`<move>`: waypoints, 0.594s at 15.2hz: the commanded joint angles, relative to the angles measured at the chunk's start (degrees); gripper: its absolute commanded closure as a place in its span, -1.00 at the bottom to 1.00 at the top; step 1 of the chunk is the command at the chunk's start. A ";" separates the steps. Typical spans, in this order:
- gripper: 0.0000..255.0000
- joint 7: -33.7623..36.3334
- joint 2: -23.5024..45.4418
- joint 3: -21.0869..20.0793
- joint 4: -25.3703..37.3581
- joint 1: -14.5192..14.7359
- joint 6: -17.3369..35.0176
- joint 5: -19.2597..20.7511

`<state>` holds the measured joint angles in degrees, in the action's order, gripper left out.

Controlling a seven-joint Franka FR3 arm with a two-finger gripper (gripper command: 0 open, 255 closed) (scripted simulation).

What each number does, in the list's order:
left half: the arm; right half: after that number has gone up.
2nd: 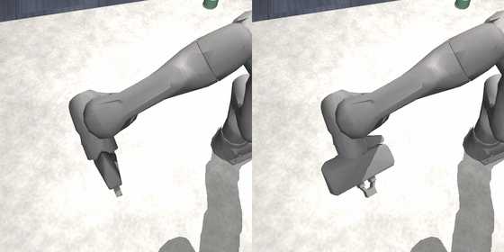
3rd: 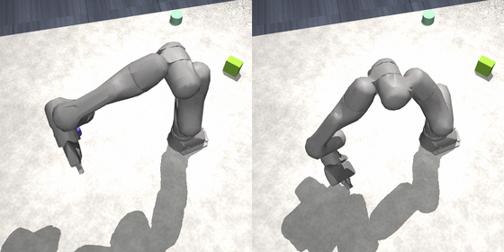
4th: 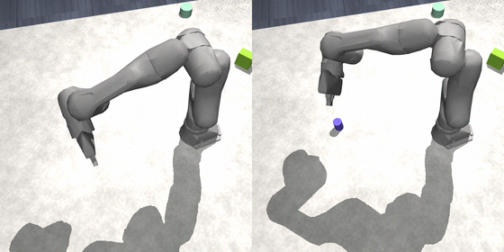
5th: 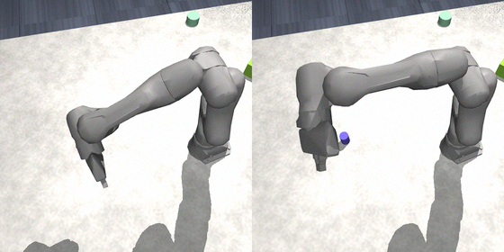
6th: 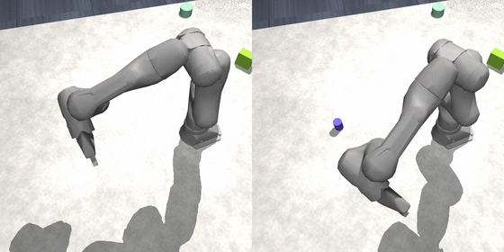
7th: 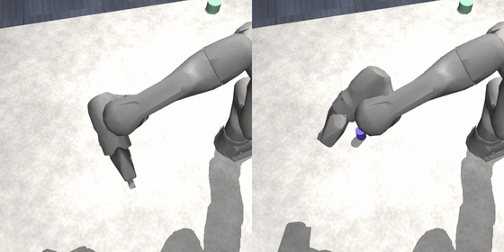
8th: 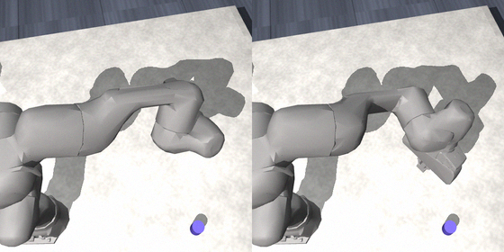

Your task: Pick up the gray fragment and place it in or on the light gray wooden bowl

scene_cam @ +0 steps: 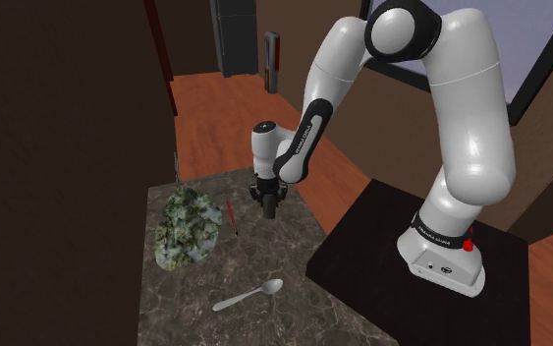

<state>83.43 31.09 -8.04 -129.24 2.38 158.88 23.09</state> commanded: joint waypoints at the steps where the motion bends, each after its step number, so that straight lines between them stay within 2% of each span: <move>1: 1.00 -0.48 -1.43 -0.63 -0.52 -0.48 -0.92 -0.56; 9: 1.00 -3.13 -7.63 -3.46 -2.19 -2.62 -5.42 -3.67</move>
<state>80.59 24.32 -11.08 -131.26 -0.05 154.14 19.90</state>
